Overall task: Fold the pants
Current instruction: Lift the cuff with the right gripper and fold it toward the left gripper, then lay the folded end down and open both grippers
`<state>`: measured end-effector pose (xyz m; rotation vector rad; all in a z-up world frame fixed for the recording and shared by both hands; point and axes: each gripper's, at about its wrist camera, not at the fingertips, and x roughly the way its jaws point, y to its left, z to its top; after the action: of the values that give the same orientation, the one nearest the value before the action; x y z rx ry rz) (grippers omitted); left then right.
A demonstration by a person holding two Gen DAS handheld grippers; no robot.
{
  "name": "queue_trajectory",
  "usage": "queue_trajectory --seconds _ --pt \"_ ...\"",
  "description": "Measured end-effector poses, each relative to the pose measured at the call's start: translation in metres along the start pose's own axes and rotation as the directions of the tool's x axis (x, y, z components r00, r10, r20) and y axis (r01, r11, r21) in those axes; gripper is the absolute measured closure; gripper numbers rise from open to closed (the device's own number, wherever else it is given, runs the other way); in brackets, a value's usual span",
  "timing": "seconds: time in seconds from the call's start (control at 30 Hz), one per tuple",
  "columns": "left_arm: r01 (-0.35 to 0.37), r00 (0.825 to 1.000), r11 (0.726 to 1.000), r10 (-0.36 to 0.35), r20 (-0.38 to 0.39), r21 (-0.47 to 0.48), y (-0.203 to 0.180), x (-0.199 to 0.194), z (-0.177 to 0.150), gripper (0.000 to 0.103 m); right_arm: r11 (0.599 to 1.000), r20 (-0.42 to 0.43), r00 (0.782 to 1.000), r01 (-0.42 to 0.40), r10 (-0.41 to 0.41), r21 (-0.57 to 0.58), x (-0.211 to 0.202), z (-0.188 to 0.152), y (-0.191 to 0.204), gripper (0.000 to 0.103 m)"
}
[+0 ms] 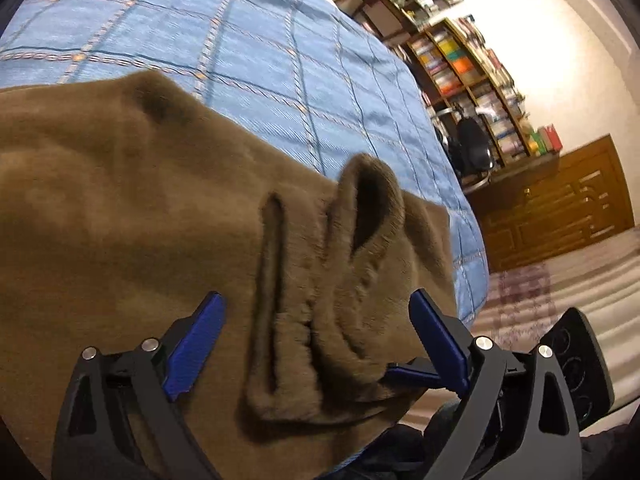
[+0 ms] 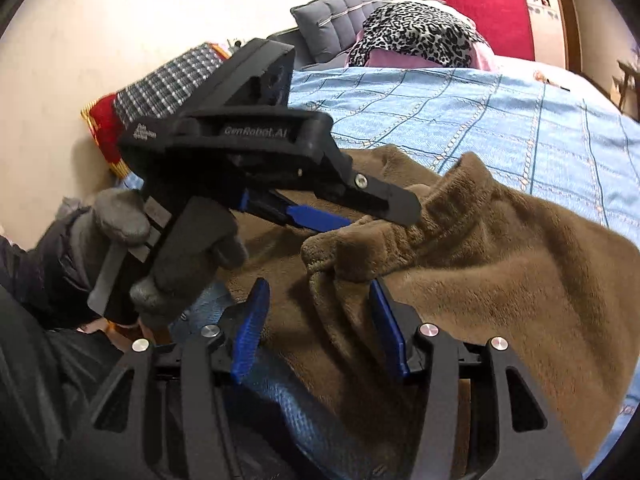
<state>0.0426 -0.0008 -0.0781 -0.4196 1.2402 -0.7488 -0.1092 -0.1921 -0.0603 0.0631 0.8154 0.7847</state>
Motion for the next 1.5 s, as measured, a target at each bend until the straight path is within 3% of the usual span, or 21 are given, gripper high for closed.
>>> queue_trajectory --seconds 0.13,0.2,0.33,0.47,0.6,0.77,0.9,1.0,1.1,1.2,1.27,1.3,1.37,1.5 --pt "-0.013 1.0 0.998 0.014 -0.017 0.056 -0.014 0.012 -0.001 0.013 1.0 0.016 1.0 0.01 -0.01 0.025 -0.014 -0.002 -0.01 0.049" --pt "-0.029 0.999 0.997 0.031 -0.024 0.078 -0.017 0.019 -0.004 0.024 0.998 0.027 0.999 0.024 -0.026 0.051 -0.025 -0.008 -0.019 0.049" --pt "-0.096 0.995 0.991 0.099 -0.026 0.098 -0.018 0.024 -0.006 0.07 0.991 0.053 0.997 0.049 -0.056 0.123 -0.044 -0.017 -0.037 0.049" --pt "-0.07 0.997 0.991 0.068 0.019 0.115 -0.021 0.004 -0.009 0.078 0.977 0.093 0.991 0.077 -0.097 0.198 -0.067 -0.022 -0.058 0.049" --pt "-0.115 0.987 0.973 0.09 0.133 0.198 -0.037 -0.034 -0.013 0.078 0.959 0.157 0.978 0.089 -0.135 0.269 -0.095 -0.021 -0.075 0.049" --pt "-0.196 0.963 0.966 0.156 0.221 0.168 -0.017 -0.072 -0.016 0.077 0.947 0.176 0.967 0.129 -0.186 0.294 -0.102 -0.015 -0.085 0.049" --pt "-0.237 0.956 0.966 0.211 0.205 0.108 0.013 -0.076 -0.022 0.077 0.941 0.166 0.965 0.145 -0.203 0.306 -0.09 -0.009 -0.089 0.049" --pt "-0.27 0.951 0.959 0.251 0.183 0.087 0.031 -0.069 -0.032 0.076 0.933 0.128 0.959 0.206 -0.252 0.296 -0.07 0.002 -0.088 0.049" --pt "-0.298 0.945 0.953 0.284 0.165 0.063 0.043 -0.058 -0.038 0.071 0.924 0.066 0.956 0.257 -0.286 0.284 -0.047 0.003 -0.089 0.049" --pt "-0.319 0.936 0.946 0.306 0.176 0.052 0.044 -0.053 -0.039 0.06 0.917 0.0 0.947 0.311 -0.321 0.252 -0.028 -0.001 -0.088 0.049" --pt "-0.364 0.919 0.929 0.347 0.186 0.065 0.041 -0.056 -0.041 0.042 0.913 -0.046 0.94 0.34 -0.338 0.226 -0.016 -0.009 -0.088 0.049" --pt "-0.389 0.909 0.919 0.37 0.193 0.07 0.041 -0.058 -0.041 0.038 0.912 -0.062 0.936 0.352 -0.347 0.21 -0.012 -0.013 -0.087 0.049" --pt "-0.424 0.891 0.902 0.4 0.215 0.081 0.037 -0.065 -0.041 0.037 0.912 -0.057 0.932 0.362 -0.358 0.191 -0.01 -0.015 -0.085 0.049" --pt "-0.444 0.863 0.894 0.408 0.296 0.061 0.024 -0.085 -0.038 0.037 0.91 -0.052 0.931 0.363 -0.36 0.199 -0.01 -0.015 -0.084 0.049"
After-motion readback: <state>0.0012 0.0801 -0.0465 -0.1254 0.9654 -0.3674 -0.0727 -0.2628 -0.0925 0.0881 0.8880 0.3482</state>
